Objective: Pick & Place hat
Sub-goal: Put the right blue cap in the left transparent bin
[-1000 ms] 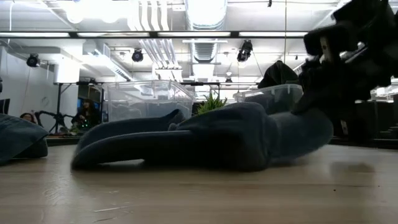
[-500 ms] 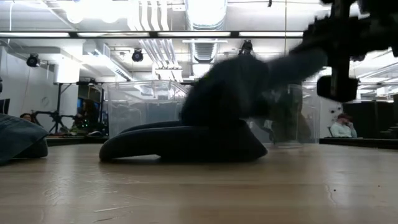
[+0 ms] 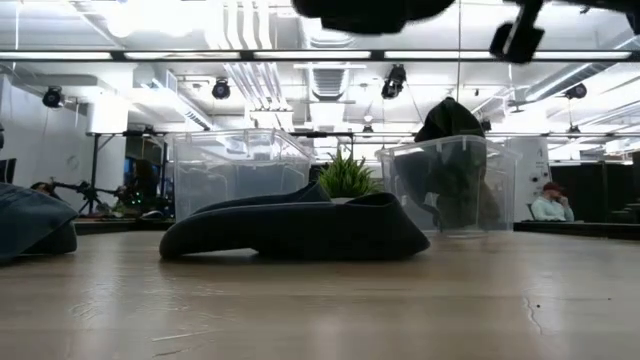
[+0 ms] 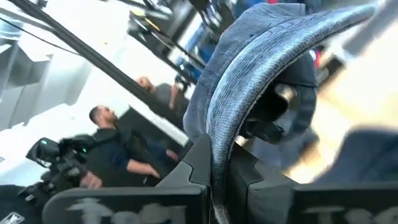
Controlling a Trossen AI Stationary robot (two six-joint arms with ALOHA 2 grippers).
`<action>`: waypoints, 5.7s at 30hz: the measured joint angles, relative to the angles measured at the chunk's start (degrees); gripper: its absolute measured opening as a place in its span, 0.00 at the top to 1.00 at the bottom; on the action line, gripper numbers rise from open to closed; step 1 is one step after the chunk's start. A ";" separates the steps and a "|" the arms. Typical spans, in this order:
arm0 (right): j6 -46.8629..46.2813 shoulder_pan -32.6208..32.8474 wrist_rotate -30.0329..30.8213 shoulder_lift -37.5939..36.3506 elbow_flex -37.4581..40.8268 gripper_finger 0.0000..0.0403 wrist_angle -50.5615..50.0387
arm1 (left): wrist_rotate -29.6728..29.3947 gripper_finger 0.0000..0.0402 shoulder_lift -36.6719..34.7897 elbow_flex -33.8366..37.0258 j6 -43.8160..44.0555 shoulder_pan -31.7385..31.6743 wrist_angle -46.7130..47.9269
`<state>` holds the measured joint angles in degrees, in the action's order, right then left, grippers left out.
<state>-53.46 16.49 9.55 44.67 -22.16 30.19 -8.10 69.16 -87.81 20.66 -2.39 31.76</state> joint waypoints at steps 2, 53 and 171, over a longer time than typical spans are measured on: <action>2.43 0.00 1.33 -1.33 -0.72 0.97 0.25 | 1.94 0.58 -0.10 0.00 4.64 -0.28 -0.09; 26.72 0.00 4.96 1.18 -21.22 0.97 -16.33 | 13.63 0.58 1.87 17.04 56.60 -2.02 -35.37; 18.44 -5.68 8.57 3.21 -21.61 0.44 -14.75 | -32.66 0.88 -4.89 41.69 26.34 -11.17 -40.80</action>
<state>-35.02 10.81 18.12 47.88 -43.77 15.44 -40.77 64.27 -46.12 47.00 -13.56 -9.04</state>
